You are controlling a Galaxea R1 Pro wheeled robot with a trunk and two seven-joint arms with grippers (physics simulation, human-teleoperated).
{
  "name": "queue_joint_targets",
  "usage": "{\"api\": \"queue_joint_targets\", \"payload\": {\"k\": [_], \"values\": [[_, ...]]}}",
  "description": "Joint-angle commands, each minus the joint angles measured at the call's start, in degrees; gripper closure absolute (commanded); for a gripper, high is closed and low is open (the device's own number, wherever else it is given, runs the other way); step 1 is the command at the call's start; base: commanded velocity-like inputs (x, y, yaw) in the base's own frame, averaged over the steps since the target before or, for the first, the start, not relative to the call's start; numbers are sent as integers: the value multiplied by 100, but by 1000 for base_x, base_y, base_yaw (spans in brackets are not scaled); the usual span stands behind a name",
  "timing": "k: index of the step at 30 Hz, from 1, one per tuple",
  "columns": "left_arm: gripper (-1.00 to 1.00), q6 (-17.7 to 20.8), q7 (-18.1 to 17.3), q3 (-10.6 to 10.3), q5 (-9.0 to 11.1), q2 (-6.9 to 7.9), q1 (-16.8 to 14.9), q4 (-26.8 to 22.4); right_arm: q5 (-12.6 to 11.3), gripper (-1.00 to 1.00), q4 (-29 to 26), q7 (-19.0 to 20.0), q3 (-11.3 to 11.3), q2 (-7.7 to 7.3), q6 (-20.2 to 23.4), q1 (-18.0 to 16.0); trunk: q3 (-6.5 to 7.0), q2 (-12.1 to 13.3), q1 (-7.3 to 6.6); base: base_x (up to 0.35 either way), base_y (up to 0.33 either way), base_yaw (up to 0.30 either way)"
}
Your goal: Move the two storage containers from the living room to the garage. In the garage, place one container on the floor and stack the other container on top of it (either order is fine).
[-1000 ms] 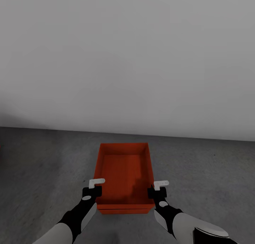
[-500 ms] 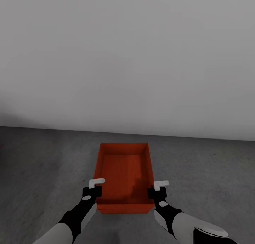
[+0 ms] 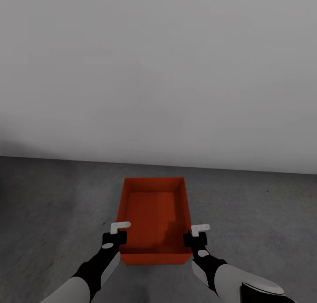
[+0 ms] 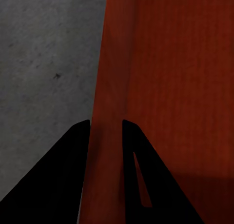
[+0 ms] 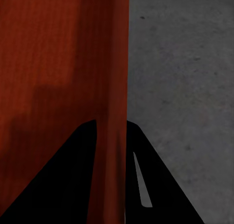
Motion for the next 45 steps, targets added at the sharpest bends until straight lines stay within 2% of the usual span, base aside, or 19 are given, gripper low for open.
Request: {"api": "queue_joint_targets", "payload": {"k": [1,8,16,45], "values": [[100,26,187,436,179,6,-3,1,-2,100,-3,-17,-147,2,-163,-4,-4,-2,-1,0,0,0],[100,26,187,436,179,6,-7,1,-2,100,-3,-17,-146,2,-167,-4,-4,-2,-1,0,0,0],[100,26,187,436,179,6,-5,1,-2,100,-4,-17,-146,2,-168,-4,-147,-323,175,0,0,0],[100,26,187,436,179,-2,-4,1,-2,100,-4,-17,-146,2,-168,-4,-147,-323,175,1,0,0]]}}
